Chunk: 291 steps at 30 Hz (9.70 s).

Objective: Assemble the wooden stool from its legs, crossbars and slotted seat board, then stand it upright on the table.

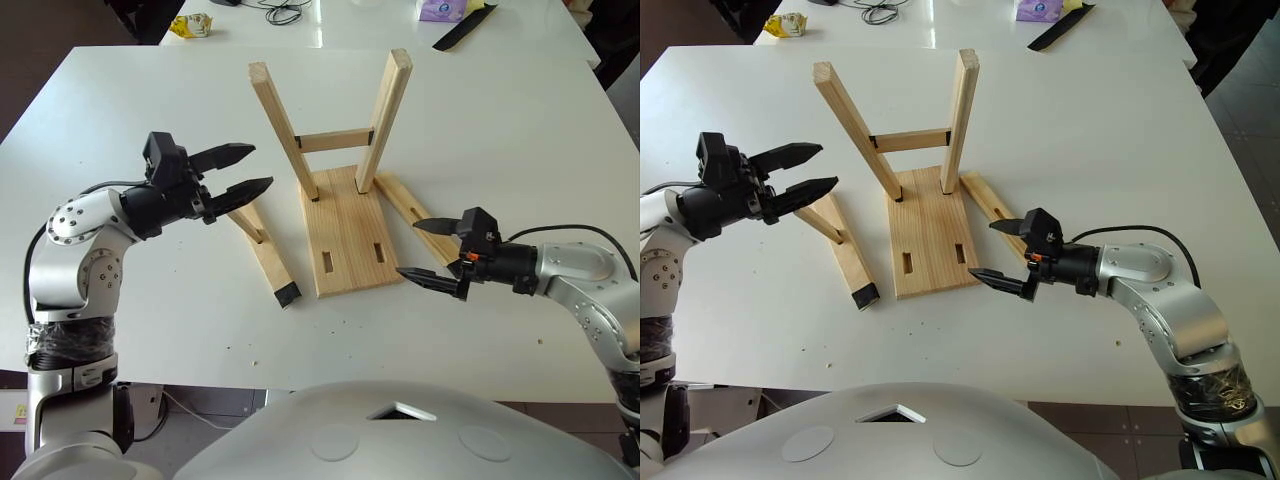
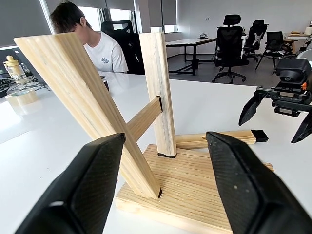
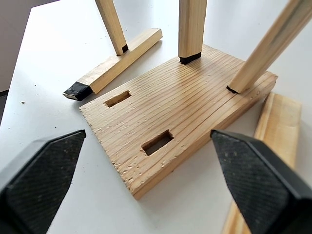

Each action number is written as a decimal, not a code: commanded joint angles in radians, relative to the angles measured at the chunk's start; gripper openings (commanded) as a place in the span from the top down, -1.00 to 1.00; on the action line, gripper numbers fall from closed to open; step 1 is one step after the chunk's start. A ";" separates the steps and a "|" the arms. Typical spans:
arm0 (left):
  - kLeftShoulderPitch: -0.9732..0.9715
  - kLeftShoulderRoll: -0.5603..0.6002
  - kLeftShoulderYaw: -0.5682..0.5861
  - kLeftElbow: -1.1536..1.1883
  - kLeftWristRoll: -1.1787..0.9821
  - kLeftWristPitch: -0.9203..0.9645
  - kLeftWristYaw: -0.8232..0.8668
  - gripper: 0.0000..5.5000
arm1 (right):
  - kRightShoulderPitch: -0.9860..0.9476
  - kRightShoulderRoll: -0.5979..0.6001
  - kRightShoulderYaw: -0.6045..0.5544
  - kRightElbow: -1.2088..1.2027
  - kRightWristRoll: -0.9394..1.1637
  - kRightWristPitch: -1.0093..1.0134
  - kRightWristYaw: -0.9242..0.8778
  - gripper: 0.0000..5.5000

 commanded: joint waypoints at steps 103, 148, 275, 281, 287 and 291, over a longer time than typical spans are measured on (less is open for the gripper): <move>0.402 0.406 -0.378 -0.398 0.300 0.120 0.014 0.14 | 0.057 0.029 -0.023 -0.048 -0.004 -0.003 -0.038 -0.73; 0.252 0.340 -0.482 -0.335 0.454 0.008 -0.017 0.14 | 0.049 0.036 0.000 -0.029 -0.025 -0.016 -0.043 -0.73; 0.139 0.157 -0.231 -0.033 -0.899 0.549 1.689 0.20 | 0.202 0.026 -0.029 -0.124 -0.031 -0.023 -0.138 -0.73; 0.079 0.122 -0.197 0.038 -0.802 0.616 1.597 0.20 | 0.190 0.022 -0.028 -0.112 -0.036 -0.027 -0.133 -0.73; 0.059 0.121 -0.179 0.078 -0.686 0.703 1.505 0.20 | 0.178 0.019 -0.025 -0.102 -0.043 -0.032 -0.127 -0.73; 0.050 0.107 -0.168 0.083 -0.624 0.744 1.454 0.20 | 0.171 0.018 -0.023 -0.095 -0.048 -0.034 -0.124 -0.73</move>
